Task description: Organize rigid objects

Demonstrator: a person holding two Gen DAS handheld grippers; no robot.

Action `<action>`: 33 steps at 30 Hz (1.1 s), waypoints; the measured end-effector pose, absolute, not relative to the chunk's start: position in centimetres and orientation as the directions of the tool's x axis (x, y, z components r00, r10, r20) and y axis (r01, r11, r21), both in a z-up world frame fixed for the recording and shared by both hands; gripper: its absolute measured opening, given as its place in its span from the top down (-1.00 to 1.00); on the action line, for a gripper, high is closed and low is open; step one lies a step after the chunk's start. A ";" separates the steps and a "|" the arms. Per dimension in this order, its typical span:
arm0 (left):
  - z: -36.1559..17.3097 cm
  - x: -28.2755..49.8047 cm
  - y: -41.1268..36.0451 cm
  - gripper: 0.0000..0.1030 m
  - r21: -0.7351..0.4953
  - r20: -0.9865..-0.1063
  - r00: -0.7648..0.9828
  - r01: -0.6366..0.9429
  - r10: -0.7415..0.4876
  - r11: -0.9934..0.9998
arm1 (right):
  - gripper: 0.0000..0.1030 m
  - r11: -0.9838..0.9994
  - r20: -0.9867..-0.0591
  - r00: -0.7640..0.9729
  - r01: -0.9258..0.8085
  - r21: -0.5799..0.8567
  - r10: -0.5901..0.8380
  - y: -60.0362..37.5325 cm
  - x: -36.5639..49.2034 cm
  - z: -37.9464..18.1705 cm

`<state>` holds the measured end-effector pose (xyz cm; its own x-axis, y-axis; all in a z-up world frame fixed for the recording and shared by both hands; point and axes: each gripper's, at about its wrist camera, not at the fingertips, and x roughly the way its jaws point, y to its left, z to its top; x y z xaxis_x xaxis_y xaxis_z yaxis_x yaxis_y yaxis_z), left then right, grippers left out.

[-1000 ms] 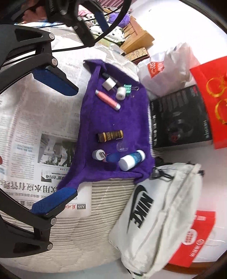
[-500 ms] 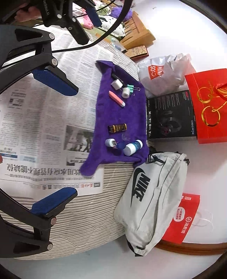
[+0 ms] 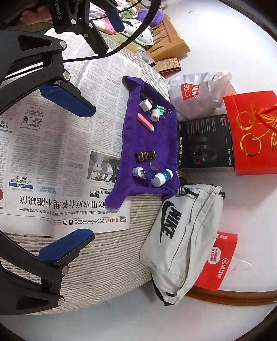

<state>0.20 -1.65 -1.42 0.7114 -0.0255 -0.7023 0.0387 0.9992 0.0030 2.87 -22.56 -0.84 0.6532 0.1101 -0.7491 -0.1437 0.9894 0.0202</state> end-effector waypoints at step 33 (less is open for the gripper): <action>-1.3 -0.8 -0.8 -0.94 0.012 -0.707 0.707 0.027 -0.010 1.000 | -1.00 0.986 -0.730 0.674 -0.169 -0.006 0.111 -21.3 1.5 0.2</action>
